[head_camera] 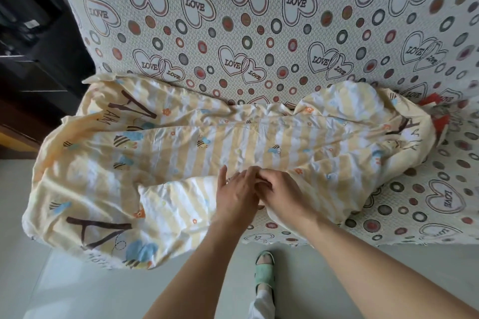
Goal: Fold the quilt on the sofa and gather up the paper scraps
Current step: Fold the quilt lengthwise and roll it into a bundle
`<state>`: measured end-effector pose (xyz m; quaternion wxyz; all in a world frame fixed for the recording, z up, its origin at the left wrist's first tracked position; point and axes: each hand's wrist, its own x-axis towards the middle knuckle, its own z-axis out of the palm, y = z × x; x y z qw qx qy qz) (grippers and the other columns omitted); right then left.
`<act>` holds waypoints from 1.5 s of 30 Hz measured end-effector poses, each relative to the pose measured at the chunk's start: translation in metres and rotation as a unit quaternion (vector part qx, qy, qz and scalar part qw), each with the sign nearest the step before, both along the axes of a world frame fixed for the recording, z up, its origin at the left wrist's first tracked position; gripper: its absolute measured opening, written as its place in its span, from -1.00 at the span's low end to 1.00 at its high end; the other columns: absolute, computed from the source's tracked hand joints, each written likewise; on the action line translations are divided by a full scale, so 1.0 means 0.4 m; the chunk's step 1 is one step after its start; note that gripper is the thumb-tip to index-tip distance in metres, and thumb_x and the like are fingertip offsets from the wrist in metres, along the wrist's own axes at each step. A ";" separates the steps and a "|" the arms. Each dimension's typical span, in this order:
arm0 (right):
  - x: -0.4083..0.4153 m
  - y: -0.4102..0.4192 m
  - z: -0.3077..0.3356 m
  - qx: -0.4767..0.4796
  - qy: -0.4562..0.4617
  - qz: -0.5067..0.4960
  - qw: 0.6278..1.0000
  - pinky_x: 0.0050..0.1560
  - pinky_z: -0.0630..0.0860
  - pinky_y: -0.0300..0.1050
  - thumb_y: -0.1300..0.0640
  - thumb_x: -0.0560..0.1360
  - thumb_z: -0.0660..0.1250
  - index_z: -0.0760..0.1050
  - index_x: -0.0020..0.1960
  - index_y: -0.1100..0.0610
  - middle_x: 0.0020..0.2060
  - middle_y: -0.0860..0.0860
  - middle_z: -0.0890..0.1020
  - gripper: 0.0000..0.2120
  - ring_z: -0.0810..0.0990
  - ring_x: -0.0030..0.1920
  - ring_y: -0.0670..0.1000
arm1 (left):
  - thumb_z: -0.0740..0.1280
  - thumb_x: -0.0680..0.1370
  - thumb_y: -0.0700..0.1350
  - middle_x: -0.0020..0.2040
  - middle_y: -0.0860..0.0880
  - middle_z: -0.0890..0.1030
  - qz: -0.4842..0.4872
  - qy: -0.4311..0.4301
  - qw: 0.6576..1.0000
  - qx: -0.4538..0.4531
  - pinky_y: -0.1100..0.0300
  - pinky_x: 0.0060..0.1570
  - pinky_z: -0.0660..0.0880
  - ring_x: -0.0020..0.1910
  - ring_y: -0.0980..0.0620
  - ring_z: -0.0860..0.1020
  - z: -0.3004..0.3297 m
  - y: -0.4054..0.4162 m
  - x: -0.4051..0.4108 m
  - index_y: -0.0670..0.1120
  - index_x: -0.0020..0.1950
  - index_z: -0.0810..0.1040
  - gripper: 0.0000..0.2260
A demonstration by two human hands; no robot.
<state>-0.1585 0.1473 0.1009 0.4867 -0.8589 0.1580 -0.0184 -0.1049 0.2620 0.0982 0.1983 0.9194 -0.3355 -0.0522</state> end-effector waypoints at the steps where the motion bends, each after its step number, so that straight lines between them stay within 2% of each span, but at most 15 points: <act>1: -0.005 -0.009 0.006 -0.006 -0.021 -0.014 1.000 -0.12 0.52 0.00 0.06 0.51 0.23 0.52 -0.07 -0.04 -0.20 -0.13 0.61 -0.91 0.58 -0.12 -0.07 | 0.29 0.43 -0.16 -0.01 -0.03 0.67 -0.002 0.040 0.999 -0.003 0.01 0.20 0.39 0.07 -0.10 0.61 -0.002 -0.005 0.027 -0.06 0.15 0.55 -0.71; 3: -0.019 -0.029 0.002 -0.062 -0.055 -0.050 0.995 -0.02 0.47 -0.05 -0.05 0.50 0.29 0.48 0.01 -0.06 -0.10 -0.15 0.56 -0.88 0.52 -0.04 -0.10 | 0.22 0.48 -0.16 -0.17 -0.04 0.64 0.045 0.150 0.987 -0.037 0.10 -0.15 0.48 -0.16 -0.12 0.59 0.012 -0.005 0.065 -0.11 -0.01 0.57 -0.83; 5: -0.036 -0.054 -0.028 -0.149 -0.035 -0.038 0.987 0.04 0.41 -0.03 -0.22 0.42 0.32 0.42 0.17 -0.03 0.03 -0.12 0.51 -0.58 0.47 0.06 -0.06 | 0.19 0.48 -0.22 -0.28 -0.04 0.54 0.120 0.269 0.946 -0.134 0.20 -0.35 0.39 -0.30 -0.06 0.47 0.036 -0.008 0.081 -0.15 -0.10 0.53 -0.86; 9: -0.050 -0.080 -0.108 -0.211 0.111 -0.047 0.970 -0.02 0.49 0.03 -0.38 0.37 0.17 0.35 0.28 0.01 0.16 -0.02 0.49 -0.36 0.48 0.14 0.10 | 0.19 0.51 -0.13 -0.28 -0.09 0.61 0.148 0.347 0.886 -0.270 0.13 -0.28 0.48 -0.29 0.02 0.50 0.067 -0.013 0.091 -0.13 -0.12 0.60 -0.80; 12: -0.026 -0.119 -0.130 -0.110 0.118 -0.106 0.981 -0.04 0.53 0.01 -0.06 0.54 0.23 0.49 0.16 -0.08 0.02 -0.06 0.62 -0.78 0.57 0.07 0.07 | 0.25 0.57 -0.13 -0.20 -0.17 0.69 0.160 0.350 0.884 -0.266 0.09 -0.22 0.53 -0.25 0.04 0.57 0.072 -0.018 0.108 -0.10 -0.11 0.66 -0.80; 16: 0.017 -0.198 -0.075 0.072 0.068 -0.180 0.979 -0.16 0.51 -0.02 0.25 0.54 0.22 0.59 -0.12 0.03 -0.22 -0.03 0.65 -0.79 0.61 -0.15 0.07 | 0.35 0.51 0.00 -0.21 -0.11 0.69 0.281 0.315 0.891 -0.170 -0.03 -0.15 0.57 -0.21 -0.07 0.61 0.029 -0.007 0.165 -0.07 -0.13 0.63 -0.84; 19: 0.070 -0.271 -0.006 0.068 0.075 -0.147 0.984 -0.22 0.46 -0.17 0.26 0.55 0.23 0.61 -0.11 0.19 -0.25 0.03 0.65 -0.81 0.59 -0.22 -0.01 | 0.43 0.46 0.07 0.14 -0.06 0.62 0.197 0.233 0.952 0.028 -0.01 0.07 0.51 0.12 -0.12 0.57 0.009 -0.035 0.176 -0.01 0.24 0.48 -0.60; 22: 0.106 -0.311 0.057 0.076 0.119 -0.054 0.989 -0.42 0.27 -0.27 0.22 0.54 0.29 0.55 -0.27 0.24 -0.43 0.00 0.50 -0.78 0.40 -0.43 -0.12 | 0.52 0.32 0.12 0.42 0.04 0.41 -0.002 0.149 0.989 0.000 -0.02 0.38 0.28 0.38 0.00 0.37 0.018 -0.138 0.142 0.02 0.54 0.19 -0.12; 25: 0.118 -0.335 0.101 0.110 0.140 -0.021 0.984 -0.45 0.28 -0.38 0.20 0.54 0.32 0.51 -0.36 0.09 -0.55 -0.17 0.49 -0.70 0.39 -0.52 -0.26 | 0.48 0.35 -0.05 0.29 0.04 0.56 -0.085 0.144 0.985 -0.043 0.02 0.31 0.38 0.28 0.02 0.50 0.048 -0.265 0.107 0.04 0.50 0.28 -0.25; 29: 0.077 -0.389 0.112 0.194 0.044 -0.178 0.964 -0.09 0.44 -0.31 -0.03 0.49 0.39 0.60 -0.02 0.03 -0.12 -0.07 0.65 -0.85 0.60 -0.08 -0.13 | 0.24 0.43 -0.24 0.02 -0.04 0.70 0.033 0.240 0.968 -0.066 0.03 -0.07 0.58 0.03 -0.10 0.63 0.078 -0.341 0.137 0.06 0.25 0.55 -0.57; 33: -0.024 -0.399 0.075 0.038 0.059 -0.121 0.990 0.12 0.40 -0.18 -0.34 0.32 0.42 0.25 0.35 -0.17 0.21 -0.16 0.38 -0.30 0.40 0.19 -0.15 | 0.15 0.37 -0.20 -0.20 -0.05 0.65 0.180 0.385 0.896 -0.133 0.05 -0.20 0.59 -0.15 -0.09 0.61 0.125 -0.373 0.151 -0.03 -0.04 0.60 -0.71; 36: -0.038 -0.361 0.004 -0.093 0.075 -0.055 0.991 0.15 0.39 -0.07 -0.34 0.21 0.42 0.05 0.49 -0.06 0.29 -0.05 0.30 0.00 0.33 0.24 -0.05 | 0.17 0.52 -0.28 -0.32 -0.06 0.56 0.197 0.409 0.880 -0.139 0.22 -0.41 0.41 -0.32 -0.02 0.50 0.154 -0.400 0.150 -0.11 -0.16 0.55 -0.81; 38: -0.016 -0.349 -0.033 -0.046 0.081 -0.117 0.989 0.14 0.42 -0.04 -0.32 0.22 0.37 0.20 0.44 0.01 0.30 0.00 0.33 -0.11 0.36 0.22 -0.02 | 0.26 0.50 -0.23 -0.31 -0.07 0.56 0.160 0.404 0.893 -0.114 0.31 -0.41 0.40 -0.27 -0.04 0.49 0.168 -0.406 0.138 -0.18 -0.10 0.56 -0.91; 42: 0.002 -0.403 -0.049 0.074 0.093 -0.206 0.971 -0.16 0.43 -0.27 0.05 0.53 0.31 0.55 0.15 0.10 0.04 0.01 0.62 -0.76 0.56 -0.04 -0.03 | 0.33 0.51 -0.23 -0.32 -0.07 0.57 0.203 0.398 0.887 -0.117 0.18 -0.31 0.42 -0.25 -0.04 0.51 0.184 -0.389 0.113 -0.16 -0.19 0.58 -0.91; 45: -0.036 -0.473 -0.019 0.132 0.026 -0.273 0.953 -0.17 0.49 -0.14 0.23 0.55 0.29 0.58 0.00 0.10 -0.11 0.03 0.65 -0.89 0.61 -0.06 0.05 | 0.27 0.52 -0.16 -0.28 -0.05 0.65 0.240 0.341 0.903 -0.106 0.13 -0.23 0.51 -0.19 -0.07 0.61 0.159 -0.350 0.112 -0.04 -0.22 0.61 -0.83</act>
